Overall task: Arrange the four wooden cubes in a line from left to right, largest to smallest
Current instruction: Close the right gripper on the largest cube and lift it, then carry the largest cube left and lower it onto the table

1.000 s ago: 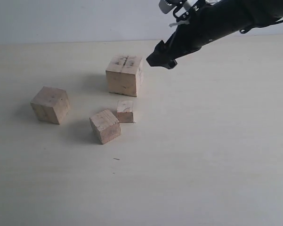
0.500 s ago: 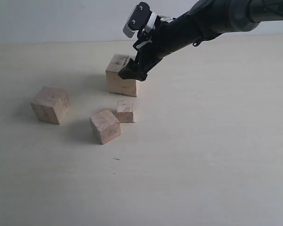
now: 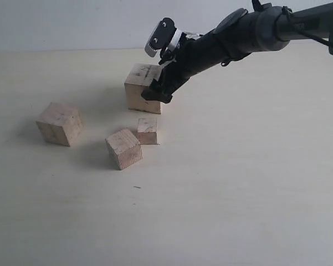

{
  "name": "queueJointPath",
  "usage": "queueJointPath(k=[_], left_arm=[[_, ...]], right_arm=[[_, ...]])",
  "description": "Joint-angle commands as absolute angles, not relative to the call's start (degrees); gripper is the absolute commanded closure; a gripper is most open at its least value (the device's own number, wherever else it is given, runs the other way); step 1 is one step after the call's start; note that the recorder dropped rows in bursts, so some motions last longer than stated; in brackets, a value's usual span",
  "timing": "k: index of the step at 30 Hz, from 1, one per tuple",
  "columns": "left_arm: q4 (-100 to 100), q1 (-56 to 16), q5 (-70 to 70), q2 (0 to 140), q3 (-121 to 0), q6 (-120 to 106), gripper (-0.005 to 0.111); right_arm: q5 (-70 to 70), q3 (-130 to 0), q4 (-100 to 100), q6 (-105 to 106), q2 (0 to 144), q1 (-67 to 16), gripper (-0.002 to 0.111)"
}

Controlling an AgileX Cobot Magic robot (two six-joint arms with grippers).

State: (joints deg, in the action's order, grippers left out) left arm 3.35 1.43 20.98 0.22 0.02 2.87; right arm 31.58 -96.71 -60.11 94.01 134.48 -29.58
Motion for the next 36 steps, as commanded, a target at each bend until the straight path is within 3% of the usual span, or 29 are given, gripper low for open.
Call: queueJointPath(k=[1,4,7,9,15,16,31,36], left_arm=[[3.08,1.07,20.62,0.00,0.00,3.06,0.107],[3.08,1.07,20.62,0.00,0.00,3.06,0.107],[3.08,1.07,20.62,0.00,0.00,3.06,0.107],[3.08,1.07,20.62,0.00,0.00,3.06,0.107],[3.08,1.07,20.62,0.00,0.00,3.06,0.107],[3.08,1.07,20.62,0.00,0.00,3.06,0.107],[3.08,1.07,20.62,0.00,0.00,3.06,0.107],[3.08,1.07,20.62,0.00,0.00,3.06,0.107]], right_arm=[[31.65,-97.07,-60.94,94.90,135.65,-29.57,0.012],[31.54,-97.07,-60.94,95.34,135.67,-29.57,0.016],[31.78,-97.07,-61.17,96.30,135.67,-29.57,0.029],[33.01,-97.07,-61.17,96.05,135.67,-29.57,0.042],[42.19,-97.07,-60.39,95.93,135.00,-29.57,0.103],[43.12,-97.07,-60.43,95.62,134.54,-29.57,0.108],[46.36,-97.07,-64.10,94.24,125.25,-30.06,0.108],[48.13,-97.07,-64.45,94.24,123.53,-34.20,0.108]])
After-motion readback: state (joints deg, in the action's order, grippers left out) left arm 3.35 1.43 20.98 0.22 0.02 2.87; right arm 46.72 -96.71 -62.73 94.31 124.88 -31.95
